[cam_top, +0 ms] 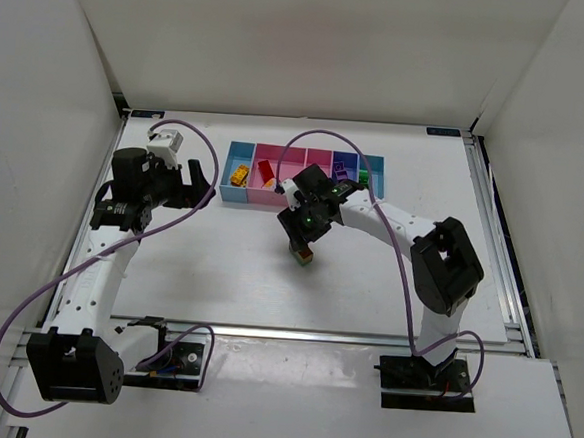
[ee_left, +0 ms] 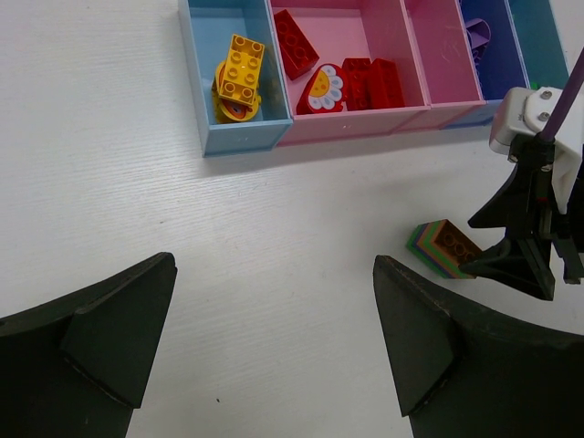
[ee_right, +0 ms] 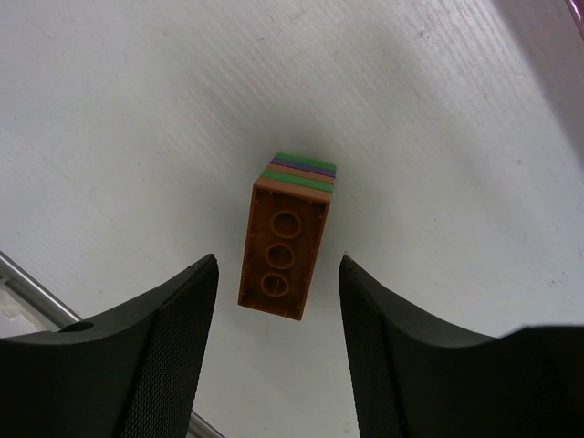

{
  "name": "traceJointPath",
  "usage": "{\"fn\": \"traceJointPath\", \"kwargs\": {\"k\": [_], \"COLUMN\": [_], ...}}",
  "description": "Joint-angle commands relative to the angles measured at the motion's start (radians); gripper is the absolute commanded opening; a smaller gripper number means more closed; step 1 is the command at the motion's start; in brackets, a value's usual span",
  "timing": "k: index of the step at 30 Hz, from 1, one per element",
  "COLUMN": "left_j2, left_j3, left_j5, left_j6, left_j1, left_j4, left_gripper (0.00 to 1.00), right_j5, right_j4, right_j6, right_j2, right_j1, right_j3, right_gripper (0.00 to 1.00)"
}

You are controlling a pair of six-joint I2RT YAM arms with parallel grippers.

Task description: Sort the legos into containers by color

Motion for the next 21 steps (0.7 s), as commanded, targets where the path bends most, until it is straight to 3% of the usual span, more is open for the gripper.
{"fn": "traceJointPath", "kwargs": {"k": [1,11,21], "left_j2": [-0.012,-0.003,-0.004], "left_j3": [-0.004,-0.004,-0.010], "left_j5": [-0.007,-0.010,-0.010], "left_j6": [0.004,0.004,0.007], "left_j1": [-0.003,-0.003,-0.001], "left_j4": [-0.006,-0.006,-0.006], "left_gripper": [0.99,0.99,0.99], "right_j5": [-0.014,-0.012,-0.015], "right_j4": [0.015,0.016,0.020], "right_j6": [-0.009,-0.010,-0.016], "right_j2": [0.013,0.044,0.048], "right_j1": [0.000,0.001,0.000], "right_j3": [0.029,0.033,0.026], "right_gripper": [0.59,0.59,0.39]}}
